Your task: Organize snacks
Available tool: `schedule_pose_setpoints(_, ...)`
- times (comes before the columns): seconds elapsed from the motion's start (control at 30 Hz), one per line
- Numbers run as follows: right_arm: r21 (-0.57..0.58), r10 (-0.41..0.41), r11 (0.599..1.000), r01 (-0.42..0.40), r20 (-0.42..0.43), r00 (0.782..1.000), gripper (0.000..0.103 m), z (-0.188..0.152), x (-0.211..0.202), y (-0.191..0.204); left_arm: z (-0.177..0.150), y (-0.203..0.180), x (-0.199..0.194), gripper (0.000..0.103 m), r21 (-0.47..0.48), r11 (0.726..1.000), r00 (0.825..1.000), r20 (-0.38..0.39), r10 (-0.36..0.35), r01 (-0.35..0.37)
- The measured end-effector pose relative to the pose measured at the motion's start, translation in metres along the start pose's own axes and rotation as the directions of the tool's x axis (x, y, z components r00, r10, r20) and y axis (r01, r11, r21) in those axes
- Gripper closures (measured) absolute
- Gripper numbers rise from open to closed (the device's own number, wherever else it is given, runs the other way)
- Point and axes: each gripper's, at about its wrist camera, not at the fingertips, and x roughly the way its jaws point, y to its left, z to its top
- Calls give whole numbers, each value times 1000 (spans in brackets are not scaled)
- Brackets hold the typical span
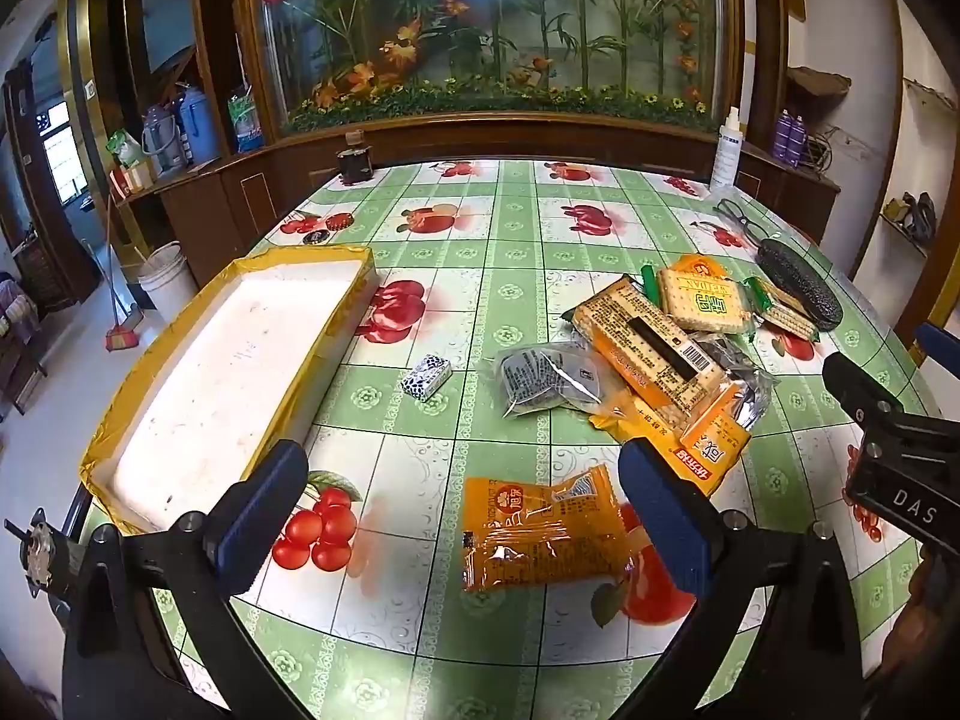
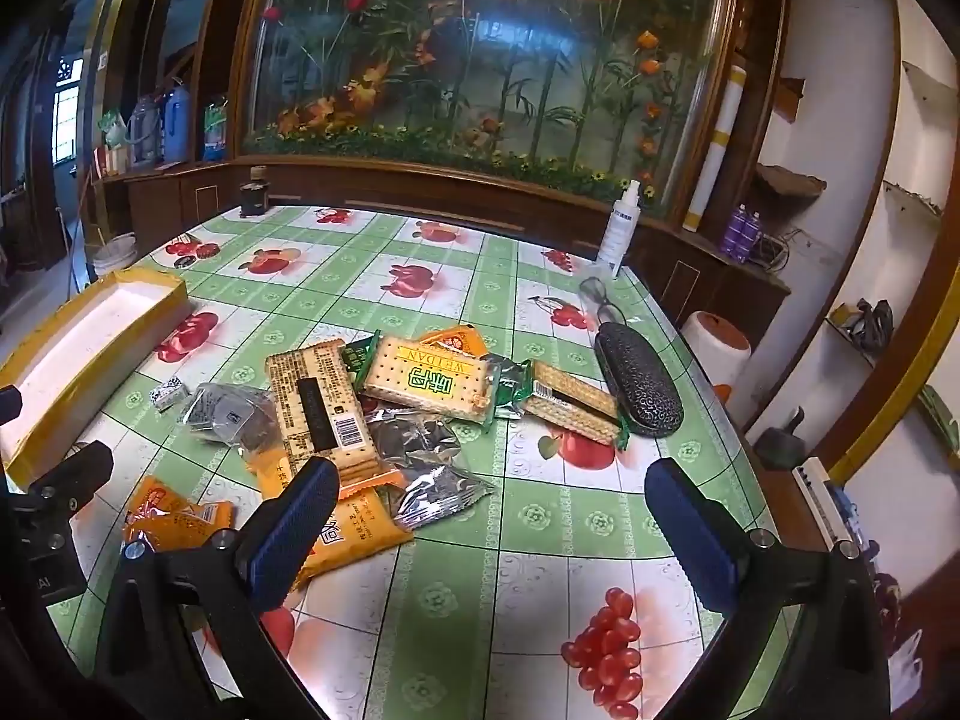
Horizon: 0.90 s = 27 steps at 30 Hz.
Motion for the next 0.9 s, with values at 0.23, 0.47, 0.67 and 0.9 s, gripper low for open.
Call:
schedule_pose_setpoints(0.23, 2, -6, 1000, 6, -4, 1000, 0, 0, 2, 2, -2, 1, 0, 0, -4, 1000, 1000, -1, -5, 5)
schedule_pose_setpoints(0.47, 11, -2, 1000, 2, -8, 1000, 0, 0, 3, 2, -2, 1, 2, 0, -2, 1000, 1000, 11, -5, 5)
schedule_pose_setpoints(0.67, 12, 1, 1000, -1, -8, 1000, 0, 0, 3, 3, -4, -2, 2, 0, 10, 1000, 1000, 16, -1, 1)
schedule_pose_setpoints(0.9, 23, 16, 1000, -16, -15, 1000, 0, 1, 5, 4, -4, -3, 1, 0, 17, 1000, 1000, 16, 1, -2)
